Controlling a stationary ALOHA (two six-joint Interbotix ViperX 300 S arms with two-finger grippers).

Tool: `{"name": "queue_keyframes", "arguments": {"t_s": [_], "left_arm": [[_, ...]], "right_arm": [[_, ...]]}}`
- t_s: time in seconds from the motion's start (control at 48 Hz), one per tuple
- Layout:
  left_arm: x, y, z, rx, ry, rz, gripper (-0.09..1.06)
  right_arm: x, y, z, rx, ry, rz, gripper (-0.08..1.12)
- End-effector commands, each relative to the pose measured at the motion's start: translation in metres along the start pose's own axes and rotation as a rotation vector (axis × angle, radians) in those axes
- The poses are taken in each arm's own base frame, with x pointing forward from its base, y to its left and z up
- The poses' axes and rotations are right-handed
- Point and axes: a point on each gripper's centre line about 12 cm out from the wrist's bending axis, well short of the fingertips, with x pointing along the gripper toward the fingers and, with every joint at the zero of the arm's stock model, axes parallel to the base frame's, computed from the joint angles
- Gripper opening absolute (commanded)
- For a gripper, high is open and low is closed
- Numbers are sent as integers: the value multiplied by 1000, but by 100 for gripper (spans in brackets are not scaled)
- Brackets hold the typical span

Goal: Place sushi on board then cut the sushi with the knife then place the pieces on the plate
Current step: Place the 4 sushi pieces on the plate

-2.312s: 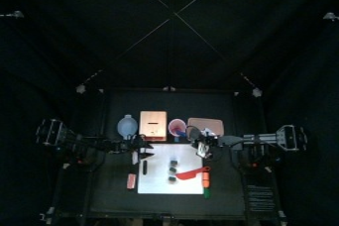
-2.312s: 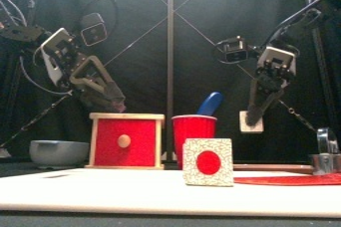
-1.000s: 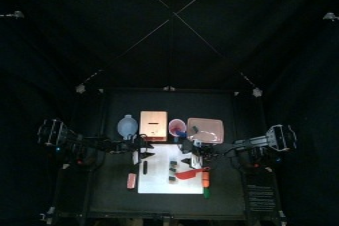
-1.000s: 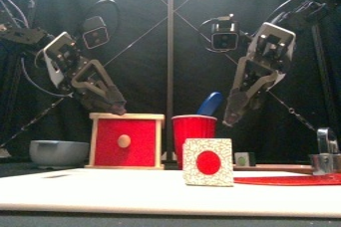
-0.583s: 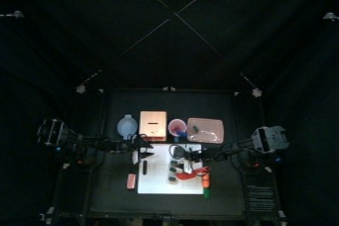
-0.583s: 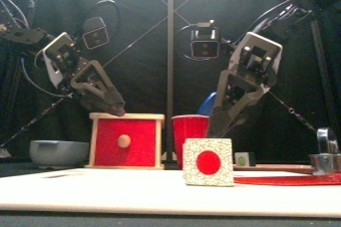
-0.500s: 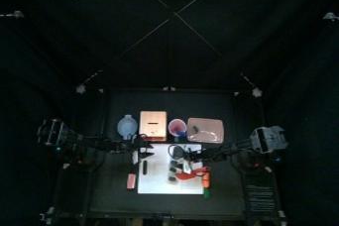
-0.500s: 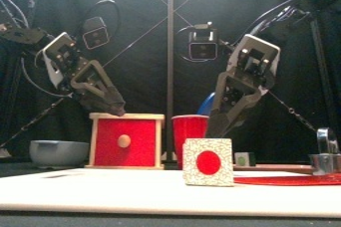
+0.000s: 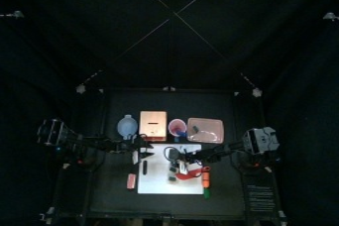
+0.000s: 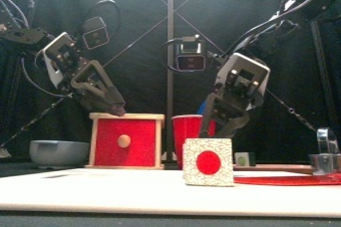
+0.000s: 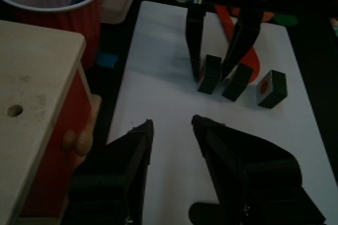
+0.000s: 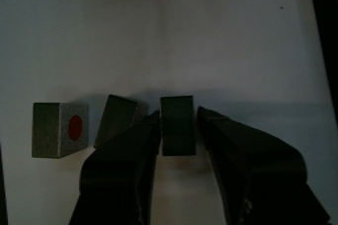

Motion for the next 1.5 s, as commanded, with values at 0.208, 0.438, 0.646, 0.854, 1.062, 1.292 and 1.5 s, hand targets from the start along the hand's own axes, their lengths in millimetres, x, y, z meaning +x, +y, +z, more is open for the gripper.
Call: {"name": "queue_keyframes", "arguments": {"t_s": [0.208, 0.438, 0.646, 0.854, 1.062, 1.292, 1.5], "left_arm": [[2, -2, 9, -2, -27, -3, 77], [2, -2, 9, -2, -27, -3, 77], [2, 1, 11, -4, -31, 5, 77], [3, 4, 13, -8, -37, 13, 77], [3, 4, 14, -10, -40, 15, 77], [3, 4, 14, -13, -39, 14, 77], [3, 4, 14, -14, -39, 13, 77]], "right_arm": [[-50, -20, 21, 55, -68, -40, 58], [-107, -60, -4, 151, -58, -134, 58], [-145, -104, -38, 270, -72, -248, 58], [-162, -148, -63, 383, -84, -373, 62], [-156, -165, -76, 395, -63, -419, 74], [-152, -166, -72, 384, -64, -414, 79], [-150, -133, -46, 335, -124, -309, 79]]}}
